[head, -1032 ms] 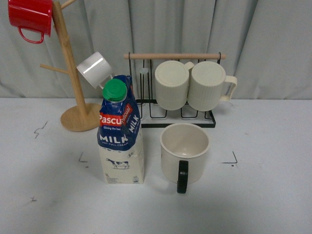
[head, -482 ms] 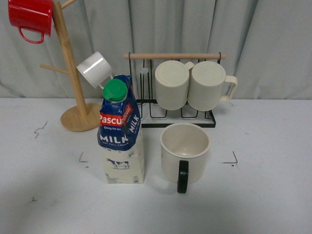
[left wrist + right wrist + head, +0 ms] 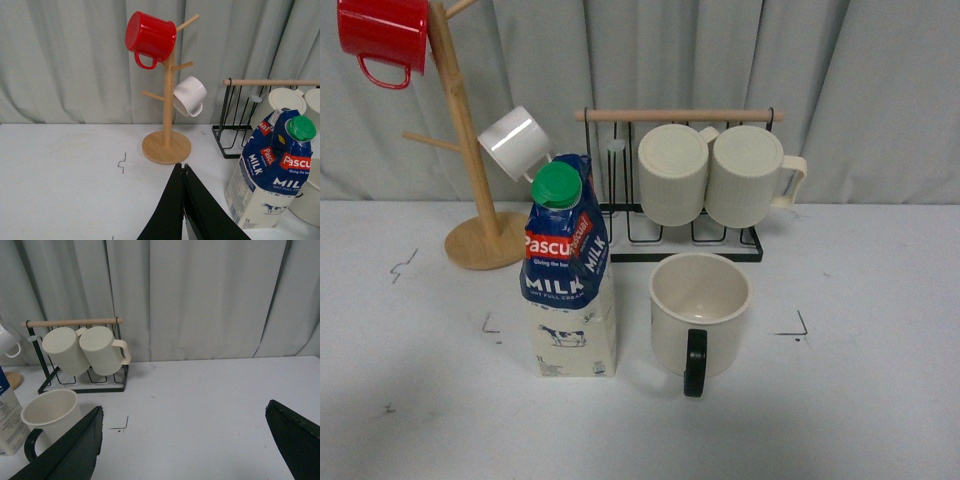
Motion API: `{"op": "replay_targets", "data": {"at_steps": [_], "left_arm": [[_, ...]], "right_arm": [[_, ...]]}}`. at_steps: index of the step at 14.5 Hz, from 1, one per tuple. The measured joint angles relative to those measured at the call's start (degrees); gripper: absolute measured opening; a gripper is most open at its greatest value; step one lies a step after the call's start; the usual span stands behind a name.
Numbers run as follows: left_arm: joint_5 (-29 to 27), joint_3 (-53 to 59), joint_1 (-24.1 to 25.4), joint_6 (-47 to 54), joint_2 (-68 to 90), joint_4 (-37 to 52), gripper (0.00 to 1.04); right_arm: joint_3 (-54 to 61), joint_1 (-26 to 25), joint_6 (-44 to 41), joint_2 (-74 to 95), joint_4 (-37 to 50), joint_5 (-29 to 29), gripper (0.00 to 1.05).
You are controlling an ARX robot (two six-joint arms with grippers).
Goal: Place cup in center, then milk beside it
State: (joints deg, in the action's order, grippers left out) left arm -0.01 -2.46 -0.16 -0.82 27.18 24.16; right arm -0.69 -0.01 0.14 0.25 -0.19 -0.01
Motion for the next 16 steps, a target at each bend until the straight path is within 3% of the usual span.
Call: {"op": "replay_targets", "data": {"at_steps": [3,10,11,14,16], "left_arm": [[0.00,1.09,0.02,0.00,-1.42,1.66,0.02],[-0.07,1.79,0.04,0.00,-18.80,-16.59,0.02],[0.04,1.79,0.04,0.00,-24.94,-24.94,0.02],[0.00,1.81,0.11,0.00,-26.71,-24.61,0.02],[0.00,1.81,0.11,0.00,-26.71,-24.37,0.26]], "right_arm": [[0.00,0.00,0.00,0.00,-0.02,0.00,0.98],[0.00,0.00,0.00,0.00,-0.02,0.00,0.98],[0.00,0.00,0.00,0.00,-0.02,0.02,0.98],[0.00,0.00,0.00,0.00,-0.02,0.00,0.98],[0.00,0.00,0.00,0.00,0.00,0.00,0.98]]}}
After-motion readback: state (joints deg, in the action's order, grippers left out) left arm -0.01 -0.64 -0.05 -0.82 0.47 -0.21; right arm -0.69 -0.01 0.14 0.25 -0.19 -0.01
